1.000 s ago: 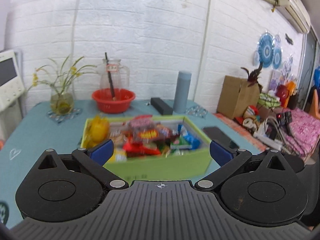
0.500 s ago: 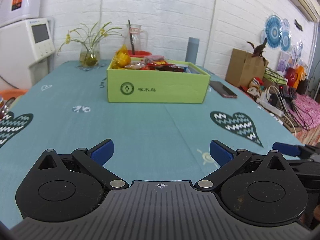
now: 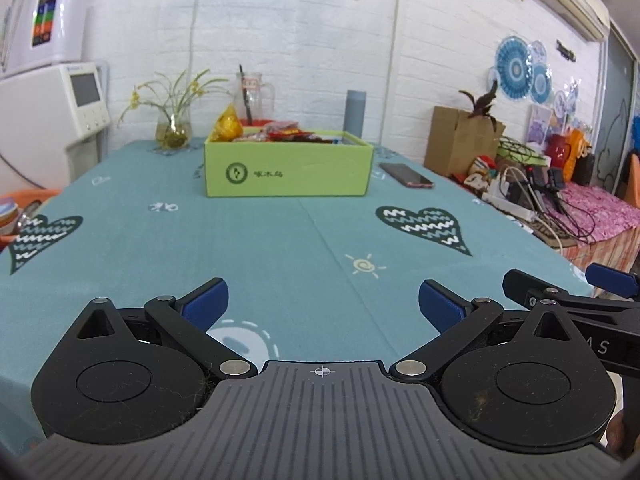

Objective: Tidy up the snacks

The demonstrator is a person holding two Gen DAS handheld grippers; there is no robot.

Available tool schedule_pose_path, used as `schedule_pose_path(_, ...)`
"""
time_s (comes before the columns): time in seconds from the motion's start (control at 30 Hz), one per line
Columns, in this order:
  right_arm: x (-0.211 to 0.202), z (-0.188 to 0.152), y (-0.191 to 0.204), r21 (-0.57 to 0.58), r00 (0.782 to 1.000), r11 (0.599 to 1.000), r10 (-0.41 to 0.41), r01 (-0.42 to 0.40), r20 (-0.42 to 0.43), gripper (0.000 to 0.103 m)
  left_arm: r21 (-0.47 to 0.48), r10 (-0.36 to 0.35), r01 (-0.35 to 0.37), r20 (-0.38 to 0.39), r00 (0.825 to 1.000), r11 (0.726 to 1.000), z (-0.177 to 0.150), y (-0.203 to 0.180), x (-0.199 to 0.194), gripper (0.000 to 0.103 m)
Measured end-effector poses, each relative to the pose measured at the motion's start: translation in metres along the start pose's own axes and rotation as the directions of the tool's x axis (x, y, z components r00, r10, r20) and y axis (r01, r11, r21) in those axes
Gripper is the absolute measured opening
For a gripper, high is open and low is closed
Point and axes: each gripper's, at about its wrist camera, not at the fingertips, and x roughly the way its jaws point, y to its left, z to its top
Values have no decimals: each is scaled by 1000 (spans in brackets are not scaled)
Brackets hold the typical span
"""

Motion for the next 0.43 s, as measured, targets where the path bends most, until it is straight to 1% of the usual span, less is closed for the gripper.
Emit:
schedule_pose_path(0.07,-14,-7,-9,32,1000,999,4,-5,15,101,-5,-2,2,11,1000,1000,-6,-5,-16,91)
schedule_pose_path(0.1,-20,-11,-13,51,1000,999,-3,2,6,101,-18,-3,4,11,1000,1000,-10,-6,-23,89)
schedule_pose_path(0.13,-21,-15,-16,61,1000,998,-9,10,-15,101,-29,-8,8,12,1000,1000,-13,-7,-29,87)
schedule_pose_path(0.2,-17,-23,-23,86,999,996,10,-5,-50,101,-29,-21,21,13,1000,999,-20,-10,-38,86)
schedule_pose_path(0.3,0,-24,-28,106,992,994,45,-32,-118,101,3,-19,19,24,1000,1000,-22,-18,-35,86)
schedule_pose_path(0.37,-1,-27,-31,102,992,994,60,-49,-114,101,13,-1,0,38,999,1000,-23,-24,-35,86)
schedule_pose_path(0.43,-12,-37,-33,120,994,991,63,-52,-85,101,8,-9,8,59,998,1000,-28,-26,-41,91)
